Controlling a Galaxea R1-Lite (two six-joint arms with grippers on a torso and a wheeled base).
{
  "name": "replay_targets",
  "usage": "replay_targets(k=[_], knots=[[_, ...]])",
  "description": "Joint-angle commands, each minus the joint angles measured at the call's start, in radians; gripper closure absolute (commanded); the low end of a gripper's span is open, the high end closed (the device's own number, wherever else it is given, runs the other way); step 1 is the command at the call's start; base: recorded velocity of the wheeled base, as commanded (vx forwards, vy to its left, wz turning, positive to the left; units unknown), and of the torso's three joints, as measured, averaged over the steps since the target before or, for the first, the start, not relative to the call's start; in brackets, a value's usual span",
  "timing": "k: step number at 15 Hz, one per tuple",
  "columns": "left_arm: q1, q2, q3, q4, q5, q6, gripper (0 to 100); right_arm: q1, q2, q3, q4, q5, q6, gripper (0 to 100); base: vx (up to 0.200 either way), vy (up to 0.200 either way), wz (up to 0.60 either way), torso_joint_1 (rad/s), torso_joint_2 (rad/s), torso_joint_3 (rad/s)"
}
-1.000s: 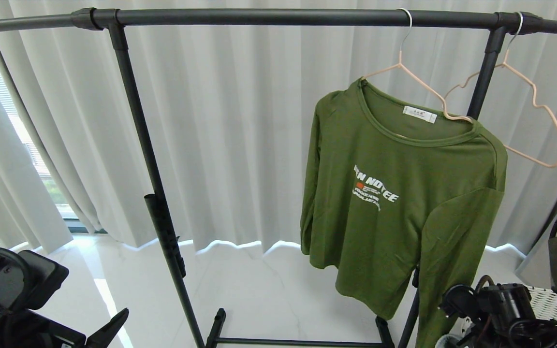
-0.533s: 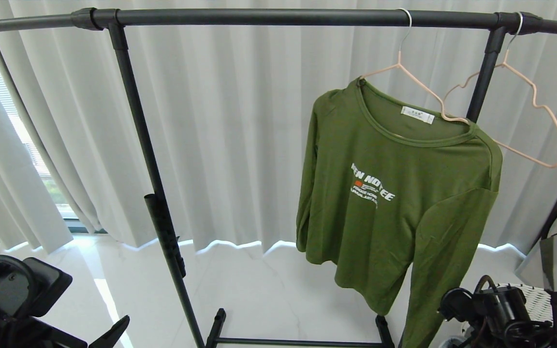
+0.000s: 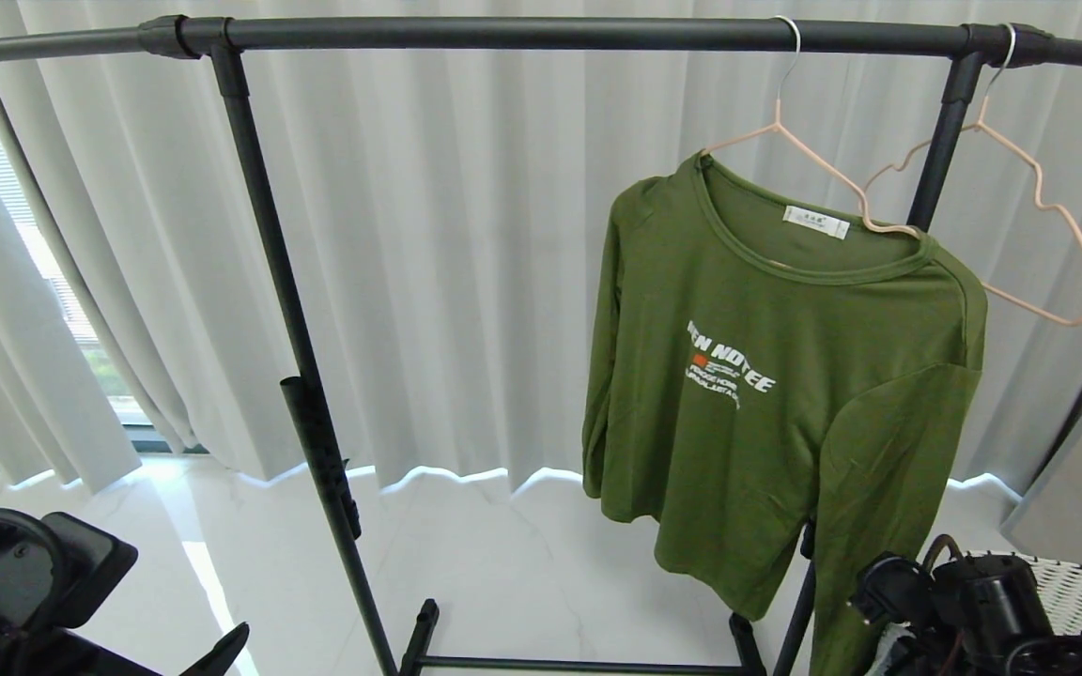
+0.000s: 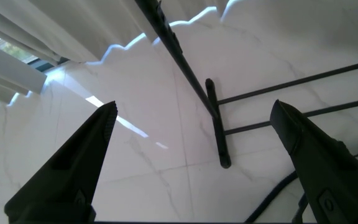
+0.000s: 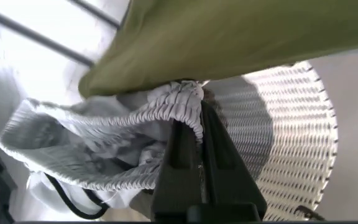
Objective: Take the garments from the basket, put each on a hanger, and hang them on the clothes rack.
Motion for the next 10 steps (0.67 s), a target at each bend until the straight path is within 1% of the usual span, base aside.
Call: replay_targets(k=[1,2,4,6,7,8,10], knots=[[-0.001,-0.018,0.001,0.0,0.0,0.001,0,-0.001,-0.13,0.027,0.035,-0.001,-0.005,100,0.0,0.0,0.0,0.0,0.0,0.0],[-0.001,-0.027,0.001,0.001,-0.001,0.001,0,-0.007,-0.15,0.027,0.058,-0.001,-0.005,100,0.0,0.0,0.0,0.0,0.0,0.0],[-0.001,-0.055,0.003,0.001,0.0,0.005,0,-0.028,-0.164,0.027,0.06,-0.001,-0.021,100,0.0,0.0,0.0,0.0,0.0,0.0],[-0.001,-0.095,0.021,0.001,0.0,0.01,0,-0.108,-0.196,0.011,0.091,-0.001,-0.131,100,0.0,0.0,0.0,0.0,0.0,0.0],[-0.001,-0.115,0.026,0.001,0.0,0.013,0,-0.137,-0.204,-0.013,0.126,0.001,-0.156,100,0.0,0.0,0.0,0.0,0.0,0.0],[-0.001,-0.128,0.027,0.001,0.0,0.014,0,-0.157,-0.218,-0.058,0.19,-0.001,-0.16,100,0.0,0.0,0.0,0.0,0.0,0.0],[-0.001,-0.13,0.024,0.001,0.0,0.014,0,-0.175,-0.271,-0.176,0.397,0.001,-0.16,100,0.0,0.0,0.0,0.0,0.0,0.0]])
